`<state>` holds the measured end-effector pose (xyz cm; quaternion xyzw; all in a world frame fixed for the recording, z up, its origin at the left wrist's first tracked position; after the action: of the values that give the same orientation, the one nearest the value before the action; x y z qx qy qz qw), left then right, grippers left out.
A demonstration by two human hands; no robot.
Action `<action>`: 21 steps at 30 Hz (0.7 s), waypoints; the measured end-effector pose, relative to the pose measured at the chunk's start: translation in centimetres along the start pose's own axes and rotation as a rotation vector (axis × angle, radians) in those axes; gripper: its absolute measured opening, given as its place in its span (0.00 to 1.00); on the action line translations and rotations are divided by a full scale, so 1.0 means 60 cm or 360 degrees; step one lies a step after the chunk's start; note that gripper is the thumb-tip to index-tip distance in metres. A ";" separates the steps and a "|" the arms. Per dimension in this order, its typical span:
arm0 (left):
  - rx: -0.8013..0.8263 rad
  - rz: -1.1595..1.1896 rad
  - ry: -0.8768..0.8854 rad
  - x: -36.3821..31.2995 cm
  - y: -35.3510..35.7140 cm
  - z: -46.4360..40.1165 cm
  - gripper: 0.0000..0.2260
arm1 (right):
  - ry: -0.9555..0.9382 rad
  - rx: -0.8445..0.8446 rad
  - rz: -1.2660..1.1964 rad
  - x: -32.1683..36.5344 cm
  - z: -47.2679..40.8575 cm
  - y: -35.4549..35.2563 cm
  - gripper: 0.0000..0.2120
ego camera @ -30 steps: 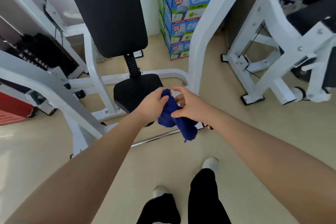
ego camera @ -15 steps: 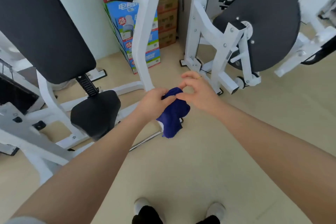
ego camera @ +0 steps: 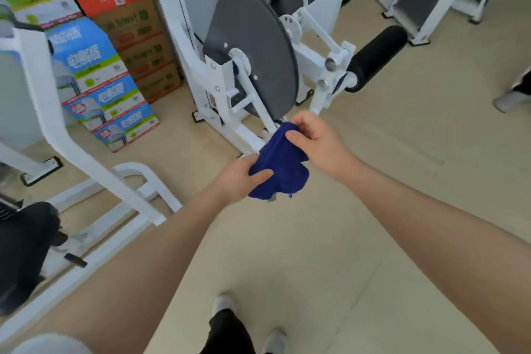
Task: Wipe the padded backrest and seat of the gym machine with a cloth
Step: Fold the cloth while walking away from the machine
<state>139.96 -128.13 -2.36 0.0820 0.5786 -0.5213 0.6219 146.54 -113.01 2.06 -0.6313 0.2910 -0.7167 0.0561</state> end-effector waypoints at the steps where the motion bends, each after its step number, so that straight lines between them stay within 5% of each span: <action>1: 0.0017 0.0016 0.0001 -0.019 0.015 -0.027 0.09 | 0.0018 -0.0071 0.0015 -0.017 -0.002 -0.032 0.08; 10: 0.0191 0.0457 -0.0052 -0.204 0.141 -0.303 0.07 | 0.0381 -0.0556 0.0016 -0.176 -0.089 -0.295 0.02; 17: 0.0549 0.1493 -0.0485 -0.358 0.211 -0.542 0.06 | 0.0578 -0.0607 -0.0182 -0.241 -0.251 -0.483 0.03; 21: 0.0611 0.1648 -0.0566 -0.435 0.247 -0.658 0.07 | 0.0454 -0.0446 -0.0119 -0.266 -0.324 -0.552 0.05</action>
<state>131.51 -79.29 -1.31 0.3769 0.2448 -0.2505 0.8575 140.95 -71.85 3.66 -0.5353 0.3693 -0.7530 -0.1009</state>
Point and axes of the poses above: each hand's wrist, its own z-axis away from the middle knuckle, its own y-axis out of the palm, x = y × z, the point moved 3 cm from there along -z, towards the middle knuckle, and after that the axes turned 4 degrees about z, right-handed, at the moved point
